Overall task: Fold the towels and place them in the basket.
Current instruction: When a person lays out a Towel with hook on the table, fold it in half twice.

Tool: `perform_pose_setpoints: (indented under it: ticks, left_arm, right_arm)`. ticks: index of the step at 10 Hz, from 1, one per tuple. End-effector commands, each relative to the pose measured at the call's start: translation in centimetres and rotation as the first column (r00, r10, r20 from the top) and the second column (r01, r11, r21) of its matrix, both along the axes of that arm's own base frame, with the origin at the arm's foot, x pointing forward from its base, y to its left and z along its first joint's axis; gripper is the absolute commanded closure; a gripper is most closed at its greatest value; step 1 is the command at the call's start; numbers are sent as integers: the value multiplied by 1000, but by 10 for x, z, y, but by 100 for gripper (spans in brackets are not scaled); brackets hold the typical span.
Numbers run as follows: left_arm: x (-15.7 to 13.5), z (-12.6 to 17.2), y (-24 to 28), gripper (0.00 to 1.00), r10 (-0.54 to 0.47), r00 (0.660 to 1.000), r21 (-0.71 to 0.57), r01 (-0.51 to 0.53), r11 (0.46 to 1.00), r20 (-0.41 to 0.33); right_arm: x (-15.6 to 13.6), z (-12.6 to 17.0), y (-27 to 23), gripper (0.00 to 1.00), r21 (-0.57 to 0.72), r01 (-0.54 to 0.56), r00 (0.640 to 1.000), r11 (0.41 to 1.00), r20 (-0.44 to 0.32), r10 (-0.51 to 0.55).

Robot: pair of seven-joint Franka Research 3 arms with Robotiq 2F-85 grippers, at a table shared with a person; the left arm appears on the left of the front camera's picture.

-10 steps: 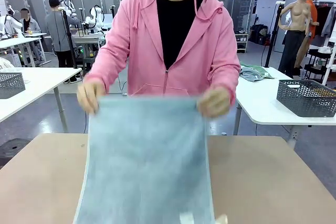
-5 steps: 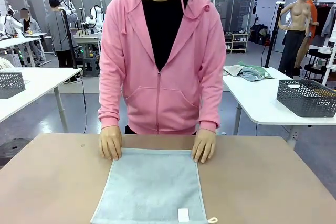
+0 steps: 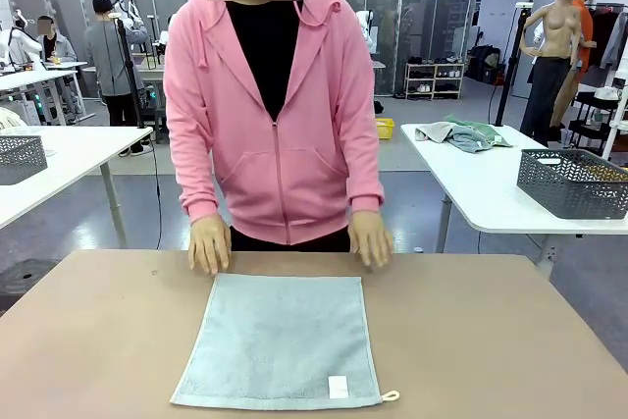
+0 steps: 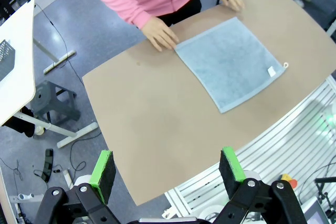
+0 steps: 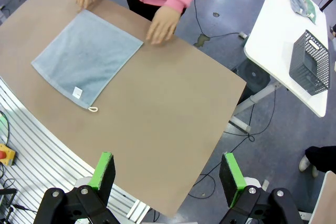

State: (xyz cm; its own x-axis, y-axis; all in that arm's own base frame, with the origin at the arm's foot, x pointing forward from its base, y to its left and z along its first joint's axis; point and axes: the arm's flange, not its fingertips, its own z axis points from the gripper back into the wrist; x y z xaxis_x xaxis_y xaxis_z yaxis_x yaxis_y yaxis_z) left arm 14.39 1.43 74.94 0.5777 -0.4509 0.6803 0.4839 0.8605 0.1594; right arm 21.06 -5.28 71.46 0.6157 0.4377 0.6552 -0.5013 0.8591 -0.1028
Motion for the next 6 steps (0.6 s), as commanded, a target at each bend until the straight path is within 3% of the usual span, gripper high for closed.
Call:
perform_pose_setpoints:
  ticks: [1,5,6]
  left_arm:
    - [0,1,0,0,-1,1000,0,1,1000,1]
    - [0,0,0,0,0,1000,0,0,1000,0]
    - [-3,4,-14,0,-78,997,106,77,991,11]
  right_arm:
    - [1,0,0,0,2,-7,1000,1000,2,7]
    - [0,0,0,0,0,0,1000,1000,0,0]
    - [0,-1,17,0,-79,-77,997,994,-11,76]
